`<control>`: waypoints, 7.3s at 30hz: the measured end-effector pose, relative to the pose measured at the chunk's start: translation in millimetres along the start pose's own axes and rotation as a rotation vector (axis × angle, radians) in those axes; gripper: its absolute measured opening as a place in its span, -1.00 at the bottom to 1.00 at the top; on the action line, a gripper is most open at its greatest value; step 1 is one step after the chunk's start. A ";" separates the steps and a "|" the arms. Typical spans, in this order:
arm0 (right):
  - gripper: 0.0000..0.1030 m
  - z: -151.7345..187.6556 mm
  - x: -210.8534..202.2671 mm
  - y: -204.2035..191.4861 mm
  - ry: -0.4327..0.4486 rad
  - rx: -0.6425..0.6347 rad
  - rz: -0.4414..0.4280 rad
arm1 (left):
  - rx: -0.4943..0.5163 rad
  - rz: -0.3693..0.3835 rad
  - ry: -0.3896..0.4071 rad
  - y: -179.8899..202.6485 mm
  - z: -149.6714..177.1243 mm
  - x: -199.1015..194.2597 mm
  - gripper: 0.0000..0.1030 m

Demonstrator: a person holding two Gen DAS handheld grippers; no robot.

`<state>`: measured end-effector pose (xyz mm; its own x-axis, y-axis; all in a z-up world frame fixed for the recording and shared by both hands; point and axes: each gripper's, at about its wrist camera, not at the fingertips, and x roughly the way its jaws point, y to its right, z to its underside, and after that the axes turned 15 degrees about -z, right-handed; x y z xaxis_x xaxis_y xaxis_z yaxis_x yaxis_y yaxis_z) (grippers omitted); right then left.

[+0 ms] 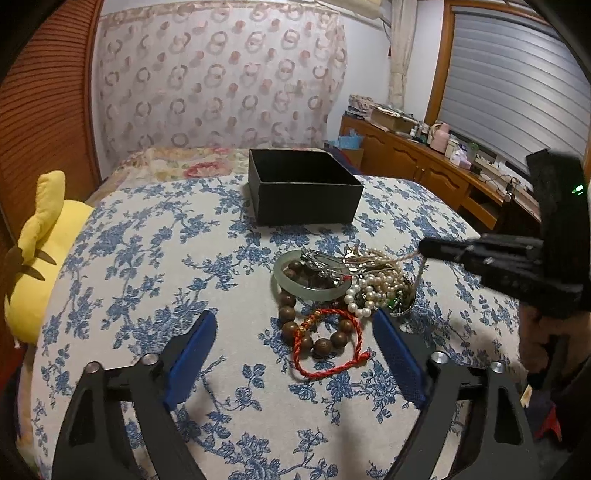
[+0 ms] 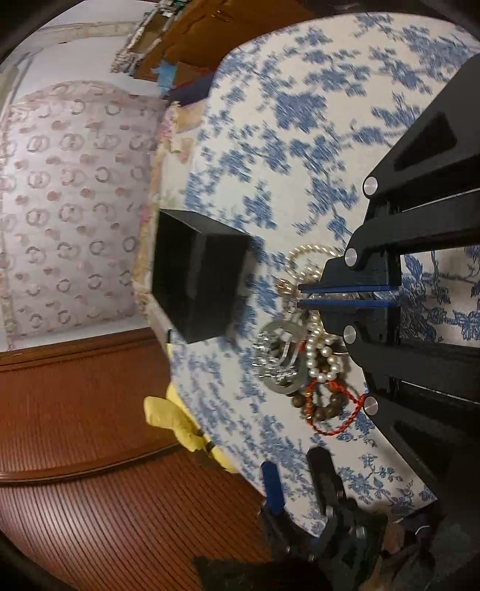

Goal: Organize jewelry

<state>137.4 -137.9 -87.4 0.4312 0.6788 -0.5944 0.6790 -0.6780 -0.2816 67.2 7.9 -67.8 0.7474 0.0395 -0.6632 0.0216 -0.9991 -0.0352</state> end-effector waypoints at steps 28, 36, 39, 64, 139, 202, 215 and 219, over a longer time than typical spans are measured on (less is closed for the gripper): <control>-0.99 12.3 -30.9 24.0 0.043 -0.006 0.089 | -0.026 0.127 -0.186 25.8 -49.7 79.3 -0.47; -0.98 25.5 -16.2 35.1 -0.015 0.009 0.104 | -0.065 0.162 -0.173 12.7 -56.8 81.9 -0.76; -0.98 27.5 -16.0 37.8 -0.014 0.018 0.103 | -0.073 0.177 -0.156 10.2 -59.6 78.9 -0.80; -0.90 13.4 33.9 51.5 -0.183 -0.048 0.143 | -0.039 0.128 0.073 7.1 -75.0 4.2 -0.86; -0.91 -182.3 -89.0 -18.2 0.259 -0.332 0.222 | -0.077 0.065 0.149 -11.2 -134.5 19.9 -0.86; -0.60 -72.1 20.3 30.5 0.025 -0.127 0.038 | 0.029 0.003 0.065 -12.7 -106.8 60.6 0.56; -0.23 9.9 2.6 12.8 -0.039 -0.041 0.033 | 0.118 0.055 -0.021 7.5 -58.1 48.0 0.75; -0.20 26.9 1.8 7.8 -0.056 -0.033 0.038 | 0.140 0.057 -0.060 11.3 -48.9 55.8 0.75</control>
<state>127.5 -149.6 -110.9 0.4242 0.6350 -0.6456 0.6821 -0.6930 -0.2335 141.6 -1.8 -68.7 0.7035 -0.0124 -0.7106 -0.1154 -0.9886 -0.0970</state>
